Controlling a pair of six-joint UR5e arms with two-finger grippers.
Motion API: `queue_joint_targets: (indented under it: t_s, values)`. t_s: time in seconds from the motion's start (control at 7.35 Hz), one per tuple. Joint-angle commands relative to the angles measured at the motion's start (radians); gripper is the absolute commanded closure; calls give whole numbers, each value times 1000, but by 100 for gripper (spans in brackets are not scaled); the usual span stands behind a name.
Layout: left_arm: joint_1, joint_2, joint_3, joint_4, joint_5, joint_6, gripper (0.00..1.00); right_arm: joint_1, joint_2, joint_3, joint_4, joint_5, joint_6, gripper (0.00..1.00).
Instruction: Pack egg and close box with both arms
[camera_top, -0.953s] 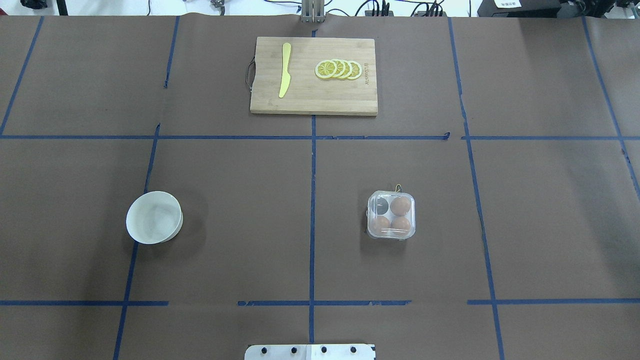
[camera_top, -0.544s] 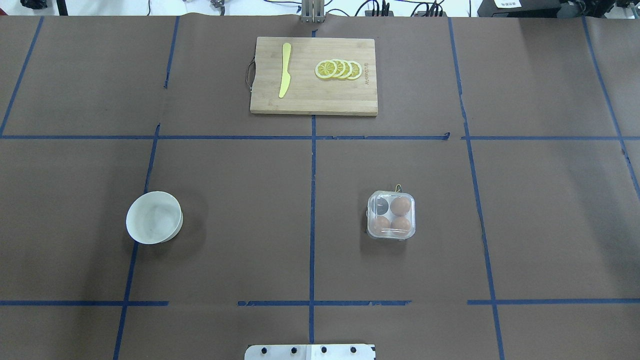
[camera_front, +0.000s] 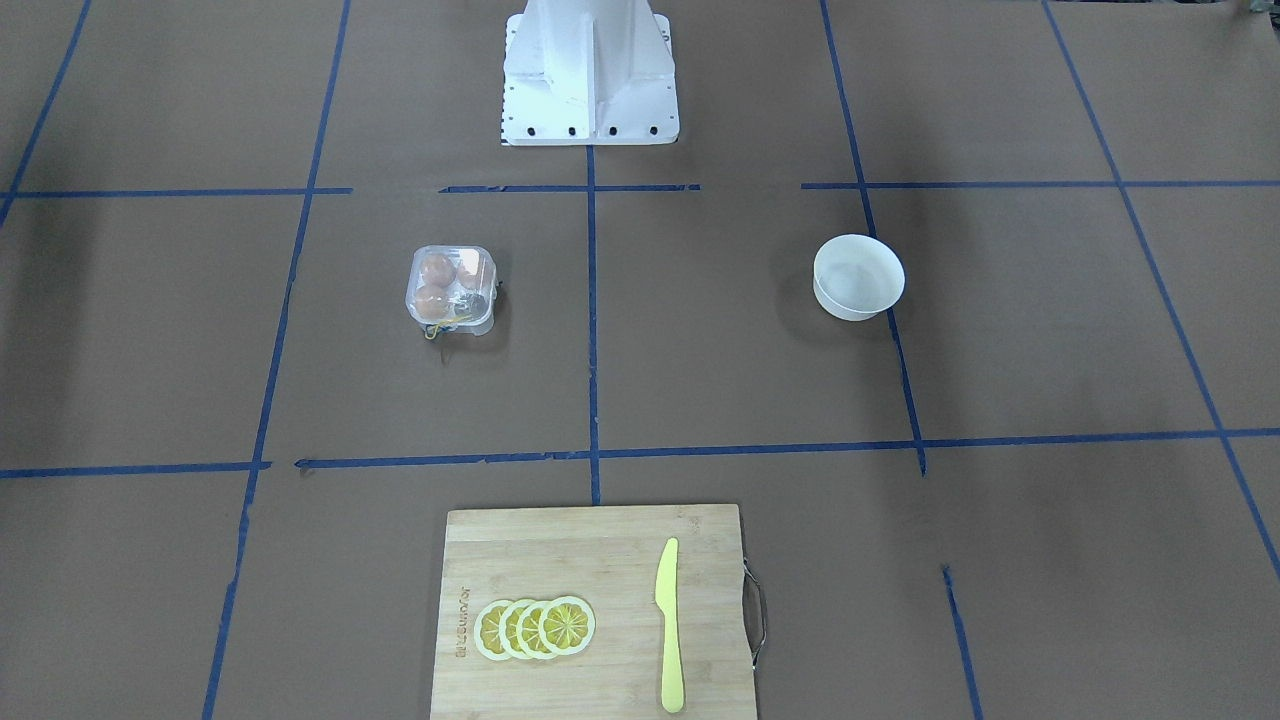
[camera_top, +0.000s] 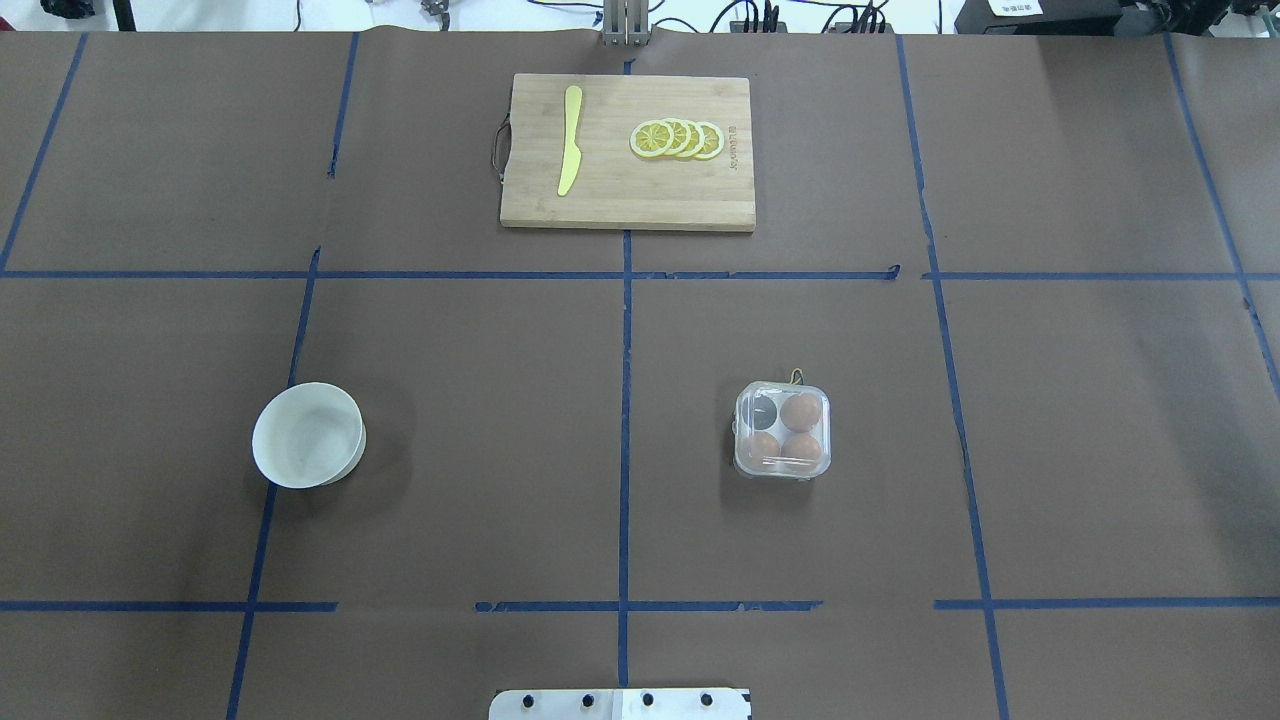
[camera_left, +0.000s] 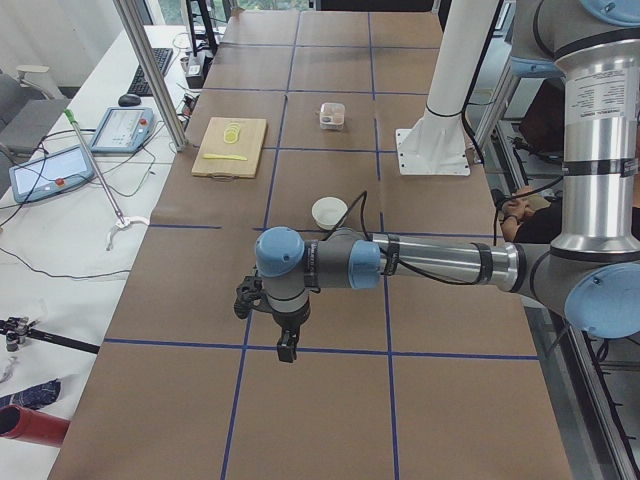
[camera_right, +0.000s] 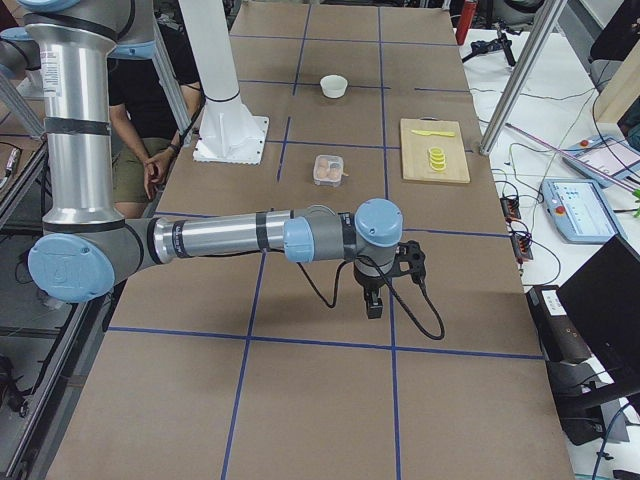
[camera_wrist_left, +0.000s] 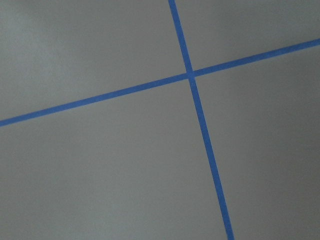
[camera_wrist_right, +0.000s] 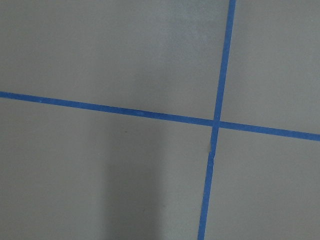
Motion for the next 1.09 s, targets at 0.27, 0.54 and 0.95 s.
queue_joint_targets:
  t_s: [0.27, 0.54, 0.95]
  values:
    - [-4, -39, -14, 90, -9, 5, 0, 0, -6, 5, 0, 2, 4, 0]
    - [-4, -4, -8, -27, -32, 8, 0, 0, -5, 5, 2, 0, 7, 0]
    - [-5, 69, -21, -144, -35, -61, 0, 0, -2, 10, 2, -1, 9, 0]
